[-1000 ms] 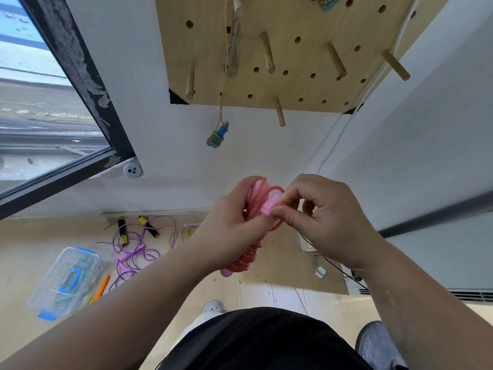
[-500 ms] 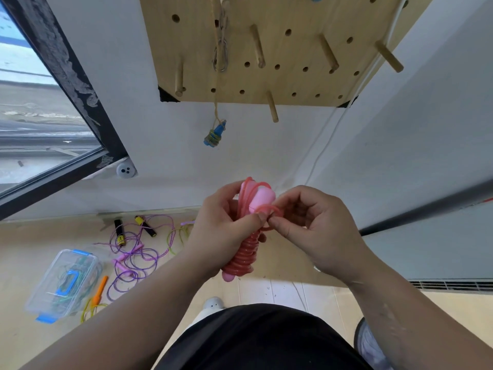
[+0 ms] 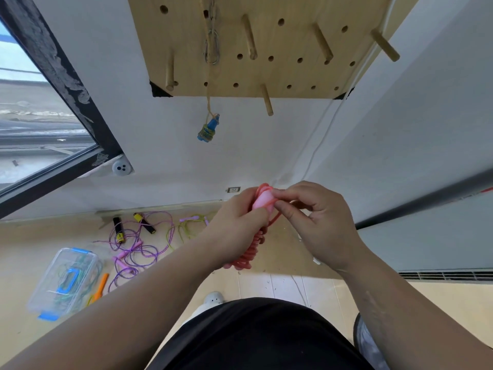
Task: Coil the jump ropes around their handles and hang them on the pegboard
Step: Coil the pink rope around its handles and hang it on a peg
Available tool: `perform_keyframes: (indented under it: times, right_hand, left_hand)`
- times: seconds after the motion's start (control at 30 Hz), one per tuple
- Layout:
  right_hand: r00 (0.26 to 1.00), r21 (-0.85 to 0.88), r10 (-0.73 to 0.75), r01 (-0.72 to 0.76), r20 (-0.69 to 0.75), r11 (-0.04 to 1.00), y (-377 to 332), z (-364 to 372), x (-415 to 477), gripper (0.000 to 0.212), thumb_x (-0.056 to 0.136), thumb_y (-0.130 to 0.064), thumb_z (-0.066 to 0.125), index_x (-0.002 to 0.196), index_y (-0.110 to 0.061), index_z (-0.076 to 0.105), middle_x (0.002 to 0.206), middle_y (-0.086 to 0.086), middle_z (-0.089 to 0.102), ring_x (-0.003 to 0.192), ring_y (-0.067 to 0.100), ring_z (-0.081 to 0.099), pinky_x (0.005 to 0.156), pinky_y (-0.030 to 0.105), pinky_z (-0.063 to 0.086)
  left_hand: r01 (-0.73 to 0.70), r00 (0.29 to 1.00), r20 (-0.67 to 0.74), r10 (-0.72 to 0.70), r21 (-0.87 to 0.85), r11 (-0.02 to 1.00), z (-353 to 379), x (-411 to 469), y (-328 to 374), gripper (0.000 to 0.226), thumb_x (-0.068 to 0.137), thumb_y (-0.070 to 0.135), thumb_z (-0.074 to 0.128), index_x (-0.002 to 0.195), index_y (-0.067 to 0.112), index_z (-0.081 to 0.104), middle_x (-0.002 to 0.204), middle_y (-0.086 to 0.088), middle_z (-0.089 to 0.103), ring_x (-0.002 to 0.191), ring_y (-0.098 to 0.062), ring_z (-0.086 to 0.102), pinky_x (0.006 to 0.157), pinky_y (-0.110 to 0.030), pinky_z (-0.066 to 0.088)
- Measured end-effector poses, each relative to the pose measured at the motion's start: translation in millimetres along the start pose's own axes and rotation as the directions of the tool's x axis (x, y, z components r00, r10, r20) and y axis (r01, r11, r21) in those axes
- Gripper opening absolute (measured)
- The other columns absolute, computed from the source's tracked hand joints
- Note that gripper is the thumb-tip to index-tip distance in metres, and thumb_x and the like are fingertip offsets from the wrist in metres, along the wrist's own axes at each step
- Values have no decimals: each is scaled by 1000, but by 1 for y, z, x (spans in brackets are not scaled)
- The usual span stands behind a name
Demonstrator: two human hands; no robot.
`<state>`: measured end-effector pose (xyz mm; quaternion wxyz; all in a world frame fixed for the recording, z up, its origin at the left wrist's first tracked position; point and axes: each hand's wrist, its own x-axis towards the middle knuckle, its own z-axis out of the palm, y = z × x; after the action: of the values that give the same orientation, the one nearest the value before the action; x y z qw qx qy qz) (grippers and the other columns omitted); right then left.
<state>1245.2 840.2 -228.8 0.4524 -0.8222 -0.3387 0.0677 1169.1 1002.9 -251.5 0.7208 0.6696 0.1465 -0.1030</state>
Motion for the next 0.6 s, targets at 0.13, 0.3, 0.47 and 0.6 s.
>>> perform_keyframes:
  times: [0.13,0.3,0.47,0.6]
  right_hand:
    - [998,251,59,-50,-30,967,14,3,-5,20,91,-13,74,102,-30,78,106,-2,62,110,24,63,95,39,54]
    - [989,481,141,-139,33,866,12,-5,-6,11,83,-26,79,94,-21,77,104,11,73,104,39,67,94,60,52]
    - [956,609,261,-288,135,739,11,-7,-10,14,77,-23,84,81,-19,71,81,15,67,67,28,60,56,37,50]
    - [927,715,368,-304,71,629,6,4,-17,6,77,-15,75,81,-20,73,84,13,69,67,18,59,51,27,43]
  left_hand:
    - [-46,999,11,45,172,984,3,-2,2,30,82,36,55,112,36,58,81,-20,64,57,-41,60,50,-51,56]
    - [-203,979,81,188,521,829,-3,-3,7,28,93,30,55,121,25,53,72,5,59,51,-10,56,50,-44,52]
    - [-309,946,139,293,662,683,-4,-2,7,31,85,44,43,106,21,48,71,4,56,62,-19,52,58,-42,46]
    - [-302,944,105,314,662,686,0,0,11,38,91,45,44,119,19,49,74,3,59,60,-13,56,56,-37,43]
